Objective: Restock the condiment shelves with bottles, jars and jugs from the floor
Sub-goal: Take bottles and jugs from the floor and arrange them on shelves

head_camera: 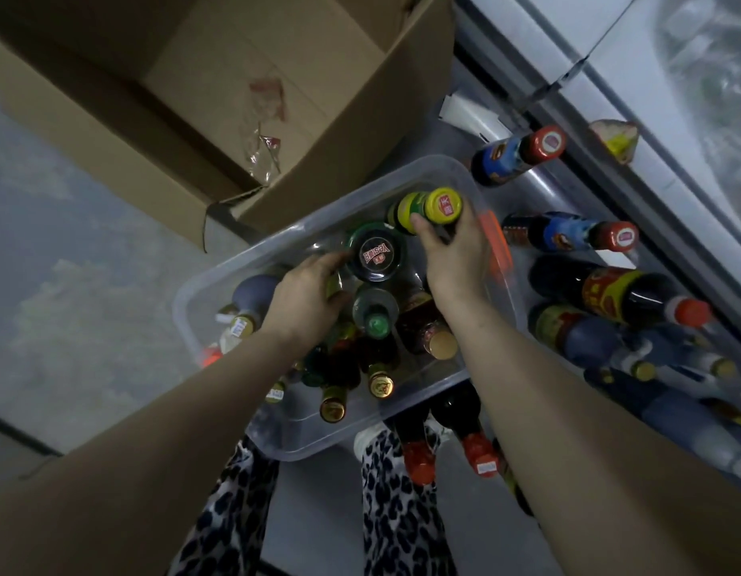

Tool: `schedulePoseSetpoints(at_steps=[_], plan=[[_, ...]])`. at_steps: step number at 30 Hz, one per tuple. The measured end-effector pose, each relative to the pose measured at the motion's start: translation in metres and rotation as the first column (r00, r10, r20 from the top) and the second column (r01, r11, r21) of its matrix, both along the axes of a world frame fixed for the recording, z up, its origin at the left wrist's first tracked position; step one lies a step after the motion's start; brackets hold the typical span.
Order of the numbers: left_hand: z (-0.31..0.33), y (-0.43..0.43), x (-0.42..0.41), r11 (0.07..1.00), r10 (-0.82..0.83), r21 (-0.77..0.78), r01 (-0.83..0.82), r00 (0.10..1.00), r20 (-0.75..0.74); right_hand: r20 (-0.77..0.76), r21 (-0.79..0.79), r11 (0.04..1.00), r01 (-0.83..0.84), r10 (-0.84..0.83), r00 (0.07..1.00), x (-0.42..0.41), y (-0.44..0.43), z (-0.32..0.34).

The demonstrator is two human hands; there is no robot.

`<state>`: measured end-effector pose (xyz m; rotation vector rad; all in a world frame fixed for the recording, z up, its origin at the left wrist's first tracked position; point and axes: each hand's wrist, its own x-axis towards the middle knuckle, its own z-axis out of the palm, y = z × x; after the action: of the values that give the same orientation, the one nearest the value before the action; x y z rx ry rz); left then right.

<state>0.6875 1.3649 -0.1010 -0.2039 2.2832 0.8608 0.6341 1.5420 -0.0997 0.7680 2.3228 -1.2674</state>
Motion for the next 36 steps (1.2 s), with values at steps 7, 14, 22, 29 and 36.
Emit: schedulePoseSetpoints(at_steps=[7,14,22,29,36], plan=[[0.008,0.009,0.005,1.0,0.006,0.016,-0.005,1.0,-0.01,-0.018,-0.036,0.999,0.001,-0.001,1.0,0.01,0.009,0.014],[0.052,0.024,-0.017,0.995,0.045,0.094,-0.04,0.998,-0.051,-0.125,-0.056,0.998,-0.021,0.013,0.992,0.0,0.03,0.08],[0.171,0.024,-0.058,0.966,0.016,0.258,0.015,0.993,-0.12,-0.197,-0.109,0.986,-0.126,0.103,0.975,-0.036,0.028,0.225],[0.312,0.002,-0.085,0.935,0.059,0.354,0.028,0.971,-0.233,-0.312,-0.056,0.982,-0.18,0.154,0.937,-0.06,-0.009,0.383],[0.458,-0.032,-0.107,0.897,0.053,0.435,0.077,0.959,-0.277,-0.448,0.015,0.984,-0.179,0.167,0.878,-0.08,-0.044,0.547]])
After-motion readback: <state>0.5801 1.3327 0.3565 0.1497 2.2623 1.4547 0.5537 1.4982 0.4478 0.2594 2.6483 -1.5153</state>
